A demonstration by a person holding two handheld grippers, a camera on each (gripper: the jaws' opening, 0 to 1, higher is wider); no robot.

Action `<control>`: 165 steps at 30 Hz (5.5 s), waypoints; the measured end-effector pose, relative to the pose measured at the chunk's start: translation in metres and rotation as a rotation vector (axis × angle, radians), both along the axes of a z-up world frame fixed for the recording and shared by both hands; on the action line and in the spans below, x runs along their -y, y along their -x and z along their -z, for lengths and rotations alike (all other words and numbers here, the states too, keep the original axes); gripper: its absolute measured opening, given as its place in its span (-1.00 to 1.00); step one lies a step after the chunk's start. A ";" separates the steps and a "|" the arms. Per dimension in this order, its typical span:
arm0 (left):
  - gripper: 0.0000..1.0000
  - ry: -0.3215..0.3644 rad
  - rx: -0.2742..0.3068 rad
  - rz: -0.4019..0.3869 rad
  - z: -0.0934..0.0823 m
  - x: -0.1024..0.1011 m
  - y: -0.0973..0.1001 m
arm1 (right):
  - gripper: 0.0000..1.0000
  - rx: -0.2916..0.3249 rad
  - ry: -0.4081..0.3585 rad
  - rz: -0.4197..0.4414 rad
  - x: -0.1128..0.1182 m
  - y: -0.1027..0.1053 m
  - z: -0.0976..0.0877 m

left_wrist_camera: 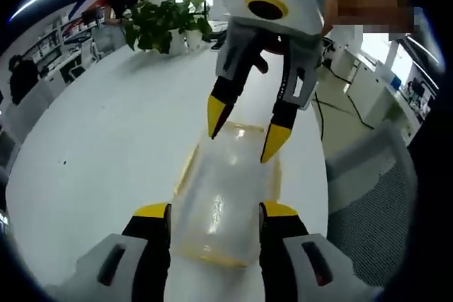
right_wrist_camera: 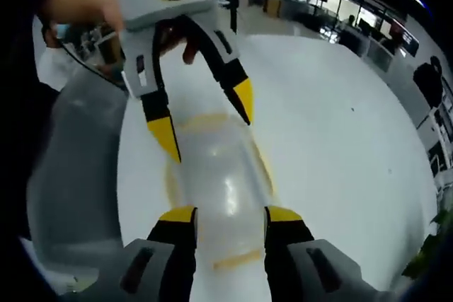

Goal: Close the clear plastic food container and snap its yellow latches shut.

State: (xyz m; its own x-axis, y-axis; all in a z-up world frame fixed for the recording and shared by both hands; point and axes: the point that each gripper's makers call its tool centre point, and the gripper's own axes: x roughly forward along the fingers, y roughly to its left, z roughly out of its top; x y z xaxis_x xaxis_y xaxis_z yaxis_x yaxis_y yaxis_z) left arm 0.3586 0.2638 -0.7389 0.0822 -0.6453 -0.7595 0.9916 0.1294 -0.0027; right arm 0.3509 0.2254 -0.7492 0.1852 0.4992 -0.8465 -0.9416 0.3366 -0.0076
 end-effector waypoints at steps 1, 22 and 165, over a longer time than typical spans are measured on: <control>-0.02 -0.002 -0.004 0.011 0.000 0.001 0.002 | -0.27 0.001 -0.007 -0.003 -0.003 -0.001 0.000; -0.08 -0.013 -0.010 0.083 0.009 0.014 0.010 | -0.28 0.019 -0.010 -0.029 -0.015 -0.025 0.006; 0.77 -0.263 0.054 0.204 0.039 -0.006 0.015 | 0.63 -0.034 0.153 -0.250 0.010 0.010 0.033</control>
State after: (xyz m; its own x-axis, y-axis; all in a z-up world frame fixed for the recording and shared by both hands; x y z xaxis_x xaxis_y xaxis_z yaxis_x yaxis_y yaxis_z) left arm 0.3435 0.2698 -0.7775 0.0164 -0.4354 -0.9001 0.9949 -0.0824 0.0580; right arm 0.3410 0.2152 -0.7827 0.0430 0.3919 -0.9190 -0.9958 0.0915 -0.0076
